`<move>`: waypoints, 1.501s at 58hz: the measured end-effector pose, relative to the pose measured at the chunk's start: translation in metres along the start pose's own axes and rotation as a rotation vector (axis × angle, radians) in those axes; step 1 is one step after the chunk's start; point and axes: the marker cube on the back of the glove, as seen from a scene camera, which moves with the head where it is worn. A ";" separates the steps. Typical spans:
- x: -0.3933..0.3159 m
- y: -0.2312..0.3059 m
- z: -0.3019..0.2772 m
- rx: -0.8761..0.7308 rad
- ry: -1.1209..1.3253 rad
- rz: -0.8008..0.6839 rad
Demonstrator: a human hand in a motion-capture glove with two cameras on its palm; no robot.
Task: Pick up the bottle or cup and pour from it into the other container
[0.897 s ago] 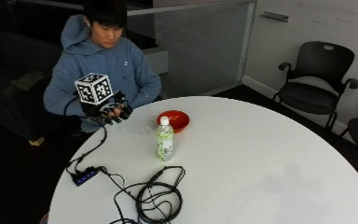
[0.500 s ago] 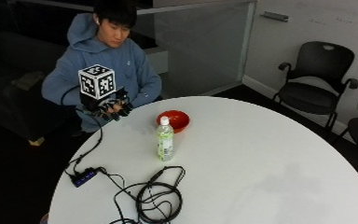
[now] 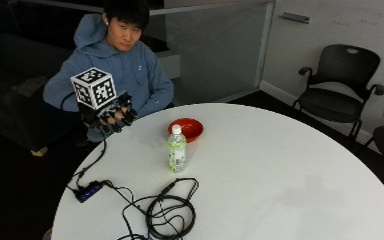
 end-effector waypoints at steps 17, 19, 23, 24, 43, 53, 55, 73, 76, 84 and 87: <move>0.009 -0.027 0.032 -0.012 -0.301 -0.064; 0.009 -0.031 0.036 -0.016 -0.325 -0.070; 0.006 -0.035 0.046 -0.028 -0.372 -0.083; 0.005 -0.037 0.049 -0.030 -0.382 -0.088; -0.010 -0.076 0.099 -0.069 -0.618 -0.152; -0.022 -0.095 0.125 -0.073 -0.743 -0.200; -0.025 -0.099 0.129 -0.072 -0.764 -0.209; -0.063 -0.122 0.167 -0.066 -0.975 -0.293; -0.071 -0.125 0.173 -0.060 -1.038 -0.304; -0.091 -0.133 0.184 -0.043 -1.150 -0.343; -0.099 -0.135 0.189 -0.031 -1.185 -0.358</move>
